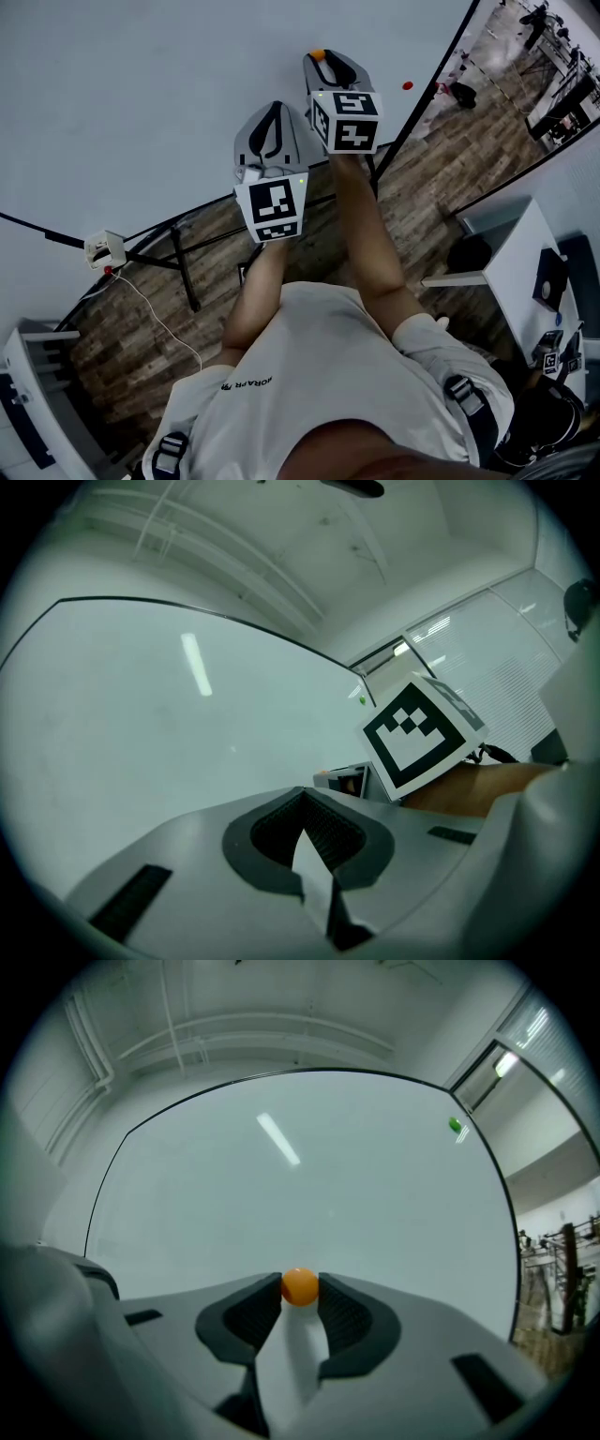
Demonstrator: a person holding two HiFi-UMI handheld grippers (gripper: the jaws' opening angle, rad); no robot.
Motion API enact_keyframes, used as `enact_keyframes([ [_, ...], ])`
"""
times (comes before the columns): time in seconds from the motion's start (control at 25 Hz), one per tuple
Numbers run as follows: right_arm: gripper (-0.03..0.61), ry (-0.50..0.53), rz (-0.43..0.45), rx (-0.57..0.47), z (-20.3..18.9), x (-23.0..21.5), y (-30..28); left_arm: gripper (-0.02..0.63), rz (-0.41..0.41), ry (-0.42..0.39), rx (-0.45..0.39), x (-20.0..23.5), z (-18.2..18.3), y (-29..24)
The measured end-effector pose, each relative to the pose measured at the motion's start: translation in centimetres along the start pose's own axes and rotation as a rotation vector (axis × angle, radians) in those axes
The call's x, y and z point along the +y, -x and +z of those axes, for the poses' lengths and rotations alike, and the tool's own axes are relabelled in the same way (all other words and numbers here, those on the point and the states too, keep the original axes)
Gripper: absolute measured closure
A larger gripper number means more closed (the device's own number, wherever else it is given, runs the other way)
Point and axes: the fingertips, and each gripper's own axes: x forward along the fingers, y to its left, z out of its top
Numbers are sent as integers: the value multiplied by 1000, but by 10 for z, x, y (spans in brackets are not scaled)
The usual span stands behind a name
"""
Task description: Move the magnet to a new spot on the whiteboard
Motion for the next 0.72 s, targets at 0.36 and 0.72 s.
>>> enact_keyframes([
  [0.36, 449, -2, 15, -35, 4, 0, 10, 611, -9, 4, -6, -2, 3, -3],
  [0.72, 449, -6, 25, -59, 10, 1, 25, 612, -20, 7, -11, -6, 7, -2],
])
